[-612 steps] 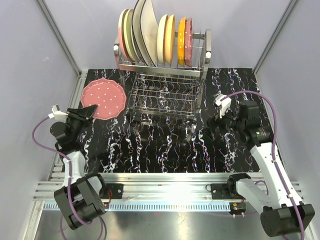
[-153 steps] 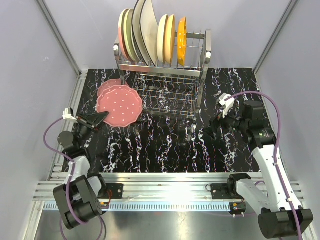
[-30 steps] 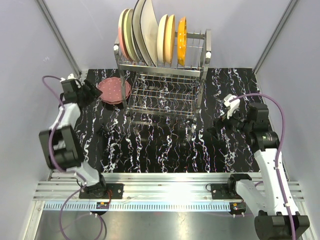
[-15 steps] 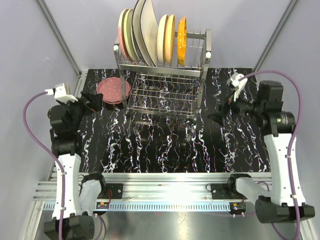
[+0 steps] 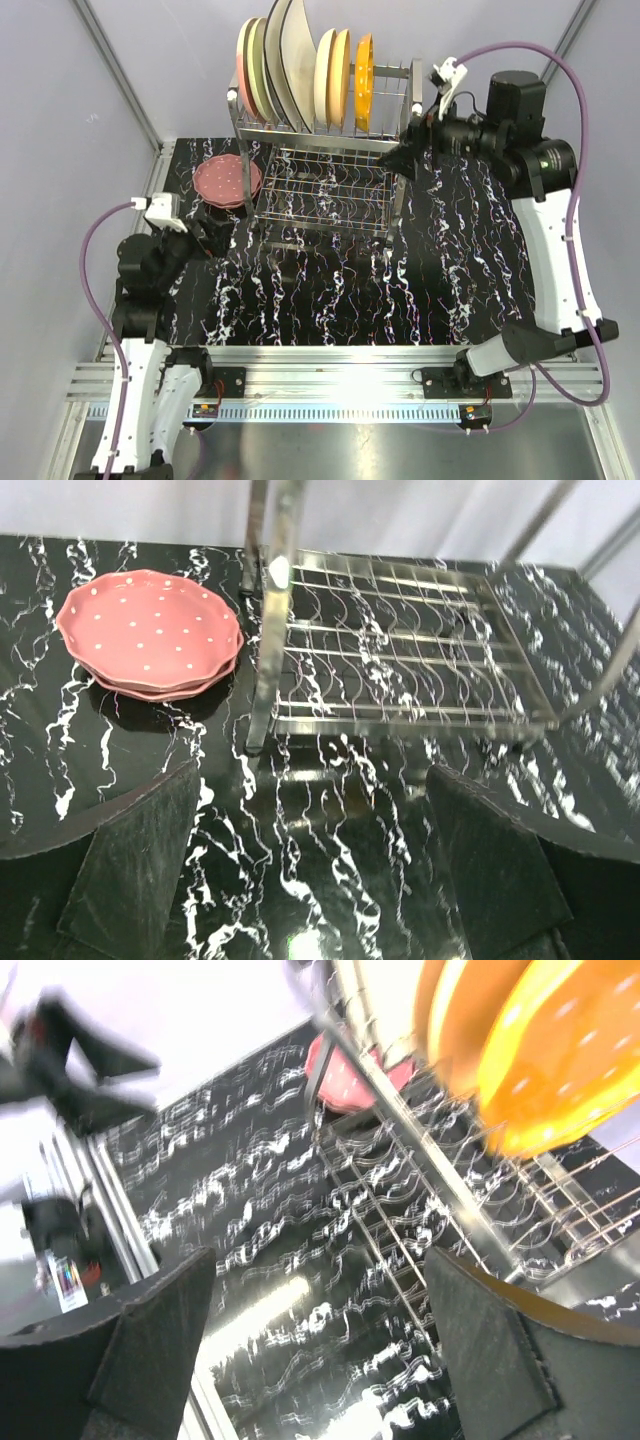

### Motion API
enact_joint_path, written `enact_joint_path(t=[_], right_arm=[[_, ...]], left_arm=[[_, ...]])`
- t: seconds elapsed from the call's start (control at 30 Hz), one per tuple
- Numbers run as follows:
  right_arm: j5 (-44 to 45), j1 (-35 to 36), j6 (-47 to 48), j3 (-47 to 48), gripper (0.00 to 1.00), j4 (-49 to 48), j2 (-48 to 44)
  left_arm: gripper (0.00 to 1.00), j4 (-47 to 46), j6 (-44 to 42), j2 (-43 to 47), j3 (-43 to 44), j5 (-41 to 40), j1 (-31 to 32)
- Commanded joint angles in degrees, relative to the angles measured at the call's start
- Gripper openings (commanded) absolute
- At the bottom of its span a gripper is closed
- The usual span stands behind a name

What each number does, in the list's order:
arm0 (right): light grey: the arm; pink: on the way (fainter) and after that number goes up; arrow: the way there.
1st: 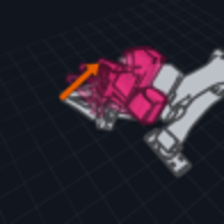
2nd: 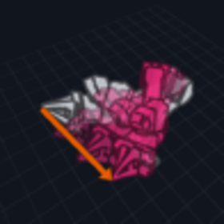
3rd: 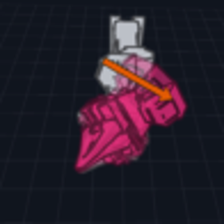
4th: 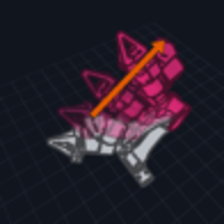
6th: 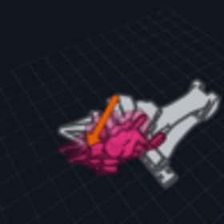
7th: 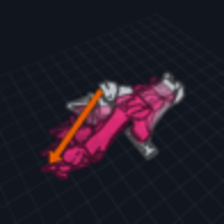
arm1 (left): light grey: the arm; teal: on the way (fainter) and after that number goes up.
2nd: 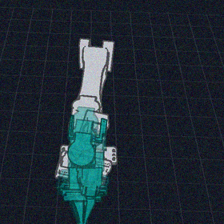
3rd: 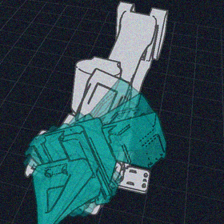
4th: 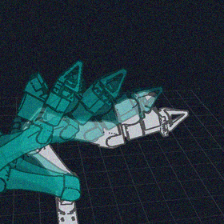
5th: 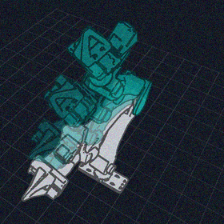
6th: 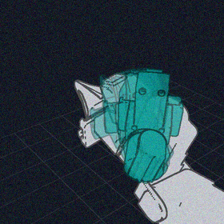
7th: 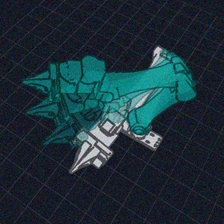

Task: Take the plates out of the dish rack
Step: Grab a plate with the right arm

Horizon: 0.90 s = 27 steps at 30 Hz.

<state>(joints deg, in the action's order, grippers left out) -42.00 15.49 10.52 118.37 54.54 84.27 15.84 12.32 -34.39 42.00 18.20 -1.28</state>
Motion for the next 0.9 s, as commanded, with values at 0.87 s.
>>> enact_joint_path(t=[0.87], right_arm=[[12.6, 1.3, -32.8, 25.2, 0.69, -26.2, 26.6]], left_arm=[[0.99, 4.3, -8.6, 4.6, -3.1, -8.4, 3.9]])
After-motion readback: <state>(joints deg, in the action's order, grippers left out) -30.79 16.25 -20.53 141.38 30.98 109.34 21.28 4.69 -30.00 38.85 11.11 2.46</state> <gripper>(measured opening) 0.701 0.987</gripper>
